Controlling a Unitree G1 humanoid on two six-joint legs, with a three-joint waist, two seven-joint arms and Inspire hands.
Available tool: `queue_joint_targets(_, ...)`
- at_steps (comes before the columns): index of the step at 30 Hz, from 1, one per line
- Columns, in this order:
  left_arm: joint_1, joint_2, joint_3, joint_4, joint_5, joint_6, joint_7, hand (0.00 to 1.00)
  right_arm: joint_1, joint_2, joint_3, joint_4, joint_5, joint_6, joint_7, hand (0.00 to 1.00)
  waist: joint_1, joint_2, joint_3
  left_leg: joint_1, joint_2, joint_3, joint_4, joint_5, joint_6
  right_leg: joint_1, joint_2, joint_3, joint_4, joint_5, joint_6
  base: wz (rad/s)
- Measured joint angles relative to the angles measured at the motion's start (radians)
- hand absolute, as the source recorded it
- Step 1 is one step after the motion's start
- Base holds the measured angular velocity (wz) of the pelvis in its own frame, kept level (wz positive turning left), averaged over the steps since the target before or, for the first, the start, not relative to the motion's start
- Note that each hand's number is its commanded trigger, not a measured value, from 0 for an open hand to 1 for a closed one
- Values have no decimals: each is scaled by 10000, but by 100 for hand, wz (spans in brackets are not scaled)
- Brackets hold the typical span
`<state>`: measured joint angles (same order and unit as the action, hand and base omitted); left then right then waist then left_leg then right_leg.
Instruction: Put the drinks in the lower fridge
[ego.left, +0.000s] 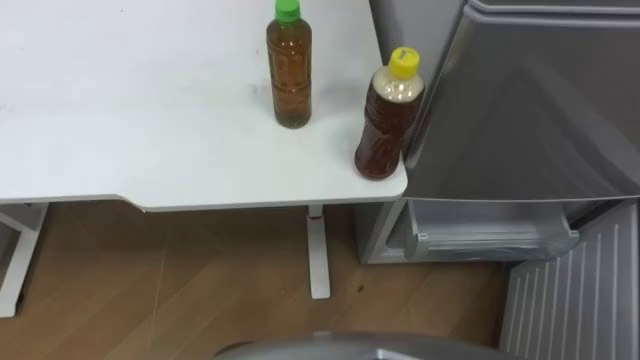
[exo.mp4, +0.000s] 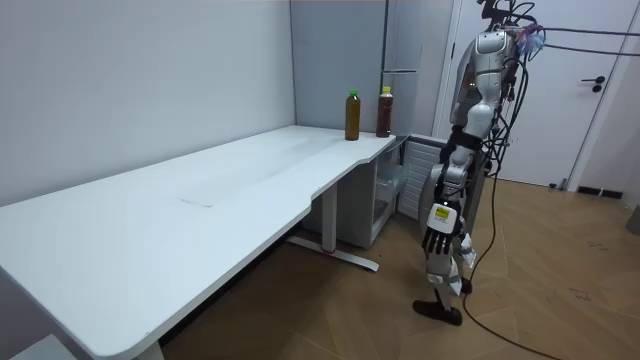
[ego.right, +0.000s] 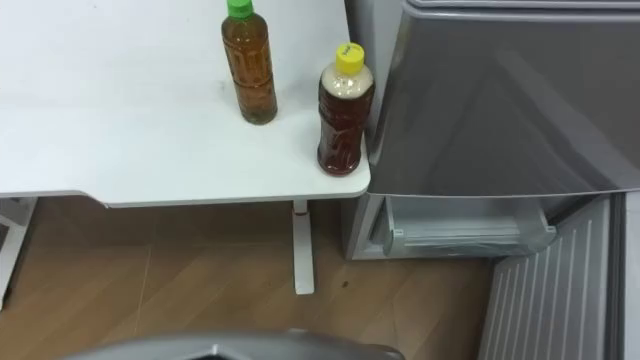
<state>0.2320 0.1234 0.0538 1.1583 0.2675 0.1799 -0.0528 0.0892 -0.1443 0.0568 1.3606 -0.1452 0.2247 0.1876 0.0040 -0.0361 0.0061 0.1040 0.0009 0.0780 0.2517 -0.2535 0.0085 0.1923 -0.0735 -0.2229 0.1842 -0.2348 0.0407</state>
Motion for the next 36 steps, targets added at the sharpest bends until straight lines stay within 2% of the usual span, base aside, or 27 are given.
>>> queue_joint_targets(15, -21, 34, 1, 12, -23, -303, 52, 0, 70, -15, 93, -4, -174, -588, -270, 0, 9, -18, 16, -40, 0, 3, 39, -1, -1, -8, 1, 11, -38, -1, -1, 0)
queue_joint_targets(26, -61, 33, 14, 11, -20, -399, 65, 0, 71, -33, 87, 16, -177, -775, -660, 0, 10, -30, 27, -58, -2, 8, -5, -4, -5, 2, 8, 8, -142, -2, -1, 0)
queue_joint_targets(33, -72, 33, 59, -46, -26, -583, 89, 0, 91, -32, 88, 10, -184, -938, -914, 0, 17, -24, 33, -53, -10, -4, -115, -4, -7, -22, 12, 18, -185, -2, -1, 0)
queue_joint_targets(36, -76, 30, 259, -82, -510, -647, 470, 0, 87, -33, 51, 5, -193, -1035, -1183, 0, 14, -22, 30, -53, -12, -1, -125, -4, -6, -7, 12, 12, -179, -2, -1, 0)
